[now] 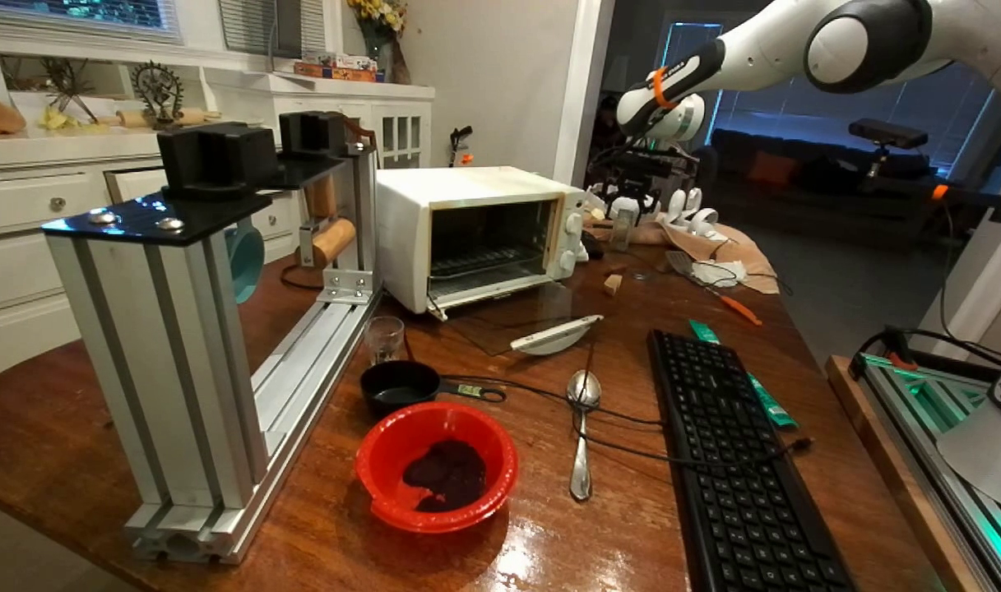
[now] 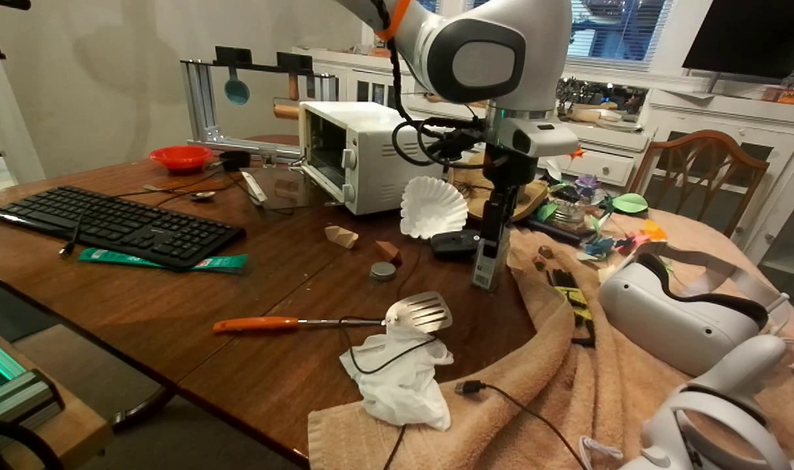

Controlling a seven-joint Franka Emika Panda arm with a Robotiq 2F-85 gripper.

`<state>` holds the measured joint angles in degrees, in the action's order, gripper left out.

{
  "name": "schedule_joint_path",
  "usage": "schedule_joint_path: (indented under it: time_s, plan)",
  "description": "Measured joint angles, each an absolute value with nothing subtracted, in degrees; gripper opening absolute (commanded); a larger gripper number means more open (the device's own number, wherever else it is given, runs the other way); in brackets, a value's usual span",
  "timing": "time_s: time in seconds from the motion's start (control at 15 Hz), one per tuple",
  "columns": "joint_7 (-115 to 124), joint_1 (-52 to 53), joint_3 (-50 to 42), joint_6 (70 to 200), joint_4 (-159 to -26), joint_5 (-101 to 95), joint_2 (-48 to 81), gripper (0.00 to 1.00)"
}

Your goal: Put the jar on the table

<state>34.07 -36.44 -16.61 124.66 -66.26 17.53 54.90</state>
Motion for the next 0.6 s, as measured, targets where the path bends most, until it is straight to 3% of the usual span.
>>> schedule_joint_path:
  time_s: [0.6]
  plan:
    - [18.0, -34.7, -16.2, 123.0, -74.1, 15.1, 45.0, 1.00]
